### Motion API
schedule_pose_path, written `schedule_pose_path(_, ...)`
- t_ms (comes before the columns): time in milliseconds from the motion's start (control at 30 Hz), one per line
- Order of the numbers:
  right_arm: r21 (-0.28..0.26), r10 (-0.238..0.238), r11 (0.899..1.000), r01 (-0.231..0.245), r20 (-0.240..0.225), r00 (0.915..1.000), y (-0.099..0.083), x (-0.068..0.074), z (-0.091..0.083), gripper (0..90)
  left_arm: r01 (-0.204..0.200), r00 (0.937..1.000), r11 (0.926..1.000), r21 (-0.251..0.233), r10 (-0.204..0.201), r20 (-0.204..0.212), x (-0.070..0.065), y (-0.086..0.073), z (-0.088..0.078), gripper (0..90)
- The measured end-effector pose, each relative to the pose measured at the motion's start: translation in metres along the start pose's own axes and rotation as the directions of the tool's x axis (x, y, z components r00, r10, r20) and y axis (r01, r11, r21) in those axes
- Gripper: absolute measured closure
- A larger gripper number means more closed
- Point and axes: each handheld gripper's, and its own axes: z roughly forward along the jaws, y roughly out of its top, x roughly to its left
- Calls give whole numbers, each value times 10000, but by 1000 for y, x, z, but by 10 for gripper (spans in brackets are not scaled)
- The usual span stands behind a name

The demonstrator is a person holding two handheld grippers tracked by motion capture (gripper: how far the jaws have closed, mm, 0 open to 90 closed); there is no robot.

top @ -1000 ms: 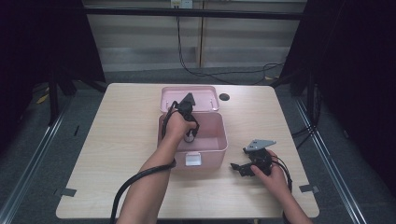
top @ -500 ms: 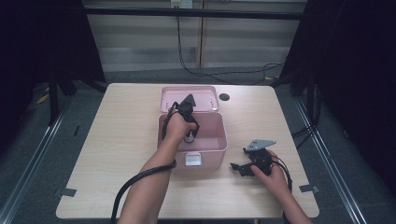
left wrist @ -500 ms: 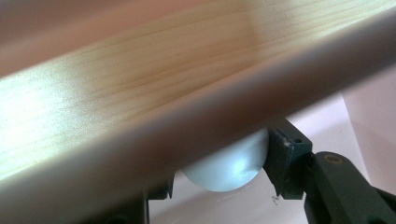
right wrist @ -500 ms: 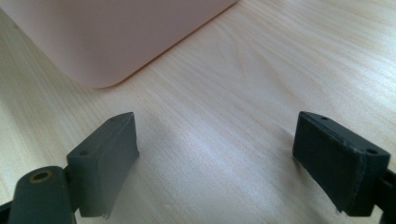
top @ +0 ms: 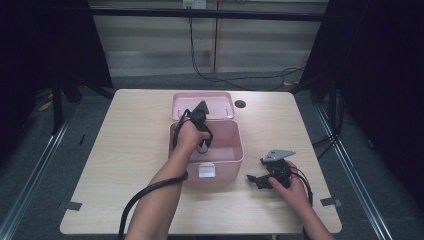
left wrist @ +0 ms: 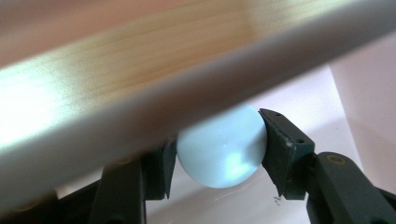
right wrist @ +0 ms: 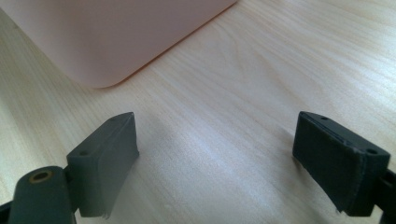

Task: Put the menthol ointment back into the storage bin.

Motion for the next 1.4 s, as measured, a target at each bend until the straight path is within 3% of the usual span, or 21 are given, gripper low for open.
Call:
schedule_pose_path(267,2,2,10000,-2,-1,10000,0,0,0,133,-189,9998,9998,14,189,90,0,0,-9,460)
schedule_pose_path(933,21,2,10000,-1,-12,10000,0,0,0,133,-58,9998,9996,-291,64,192,10,-5,-49,470)
schedule_pose_path(1200,-6,65,10000,-65,65,10000,0,1,0,135,-323,9991,9987,-392,334,272,10,-7,-64,473)
schedule_pose_path(1400,438,93,9990,-96,75,9999,2,2,-4,142,-459,9984,9974,-562,477,302,12,-7,-79,474)
